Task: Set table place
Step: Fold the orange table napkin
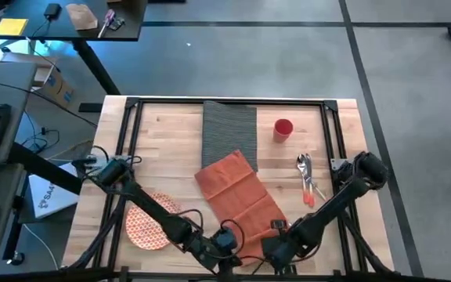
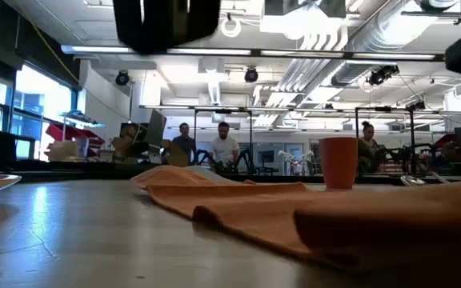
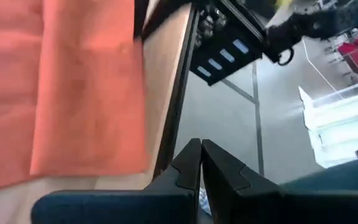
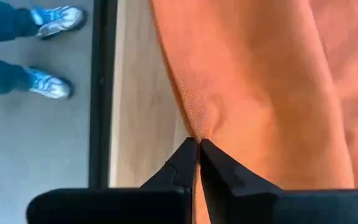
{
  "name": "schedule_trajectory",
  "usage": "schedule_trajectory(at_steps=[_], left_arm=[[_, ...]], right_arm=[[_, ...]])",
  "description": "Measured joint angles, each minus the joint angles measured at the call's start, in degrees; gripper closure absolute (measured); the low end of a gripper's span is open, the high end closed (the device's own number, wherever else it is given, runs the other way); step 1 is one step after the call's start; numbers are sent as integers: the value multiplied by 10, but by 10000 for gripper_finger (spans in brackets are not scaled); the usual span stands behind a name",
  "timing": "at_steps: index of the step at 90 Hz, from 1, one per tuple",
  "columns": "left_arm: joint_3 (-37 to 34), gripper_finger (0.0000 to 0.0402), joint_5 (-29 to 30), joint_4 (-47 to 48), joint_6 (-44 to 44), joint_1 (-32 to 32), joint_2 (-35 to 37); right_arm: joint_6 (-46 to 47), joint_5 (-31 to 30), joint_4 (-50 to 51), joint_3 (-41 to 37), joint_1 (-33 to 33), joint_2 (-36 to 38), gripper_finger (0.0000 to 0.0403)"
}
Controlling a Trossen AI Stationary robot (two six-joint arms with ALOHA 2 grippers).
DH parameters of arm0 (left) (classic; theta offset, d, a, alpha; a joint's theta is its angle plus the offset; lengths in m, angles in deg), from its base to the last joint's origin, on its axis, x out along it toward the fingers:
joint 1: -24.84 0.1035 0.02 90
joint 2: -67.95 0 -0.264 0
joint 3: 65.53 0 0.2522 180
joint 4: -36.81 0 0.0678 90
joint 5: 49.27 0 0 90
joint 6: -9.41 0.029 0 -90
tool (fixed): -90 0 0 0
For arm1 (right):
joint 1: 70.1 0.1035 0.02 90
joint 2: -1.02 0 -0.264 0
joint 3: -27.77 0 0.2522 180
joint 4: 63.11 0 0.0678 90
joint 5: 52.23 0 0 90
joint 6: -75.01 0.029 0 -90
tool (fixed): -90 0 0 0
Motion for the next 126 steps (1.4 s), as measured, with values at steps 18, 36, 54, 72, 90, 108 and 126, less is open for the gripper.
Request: schedule_trajectory(at_steps=[18, 36, 54, 72, 90, 108, 126], left_arm=[[0, 363, 25, -85, 29, -3, -41], [0, 286, 31, -143, 125, -2, -67], [5, 246, 38, -106, 186, -2, -69], [43, 249, 63, 25, 191, -2, -68], [53, 257, 91, 102, 141, -2, -68], [52, 264, 112, 131, 134, -2, -68], [52, 268, 114, 131, 149, 2, -68]], right_arm=[[6, 40, 19, 0, -15, 15, 403], [6, 75, 17, 0, -35, 17, 403], [9, 90, 19, 0, -64, 17, 403], [15, 109, 21, 0, -97, 17, 403], [13, 125, 21, 0, -116, 17, 403], [15, 127, 21, 0, -118, 17, 403], [24, 143, 21, 0, -129, 18, 403]])
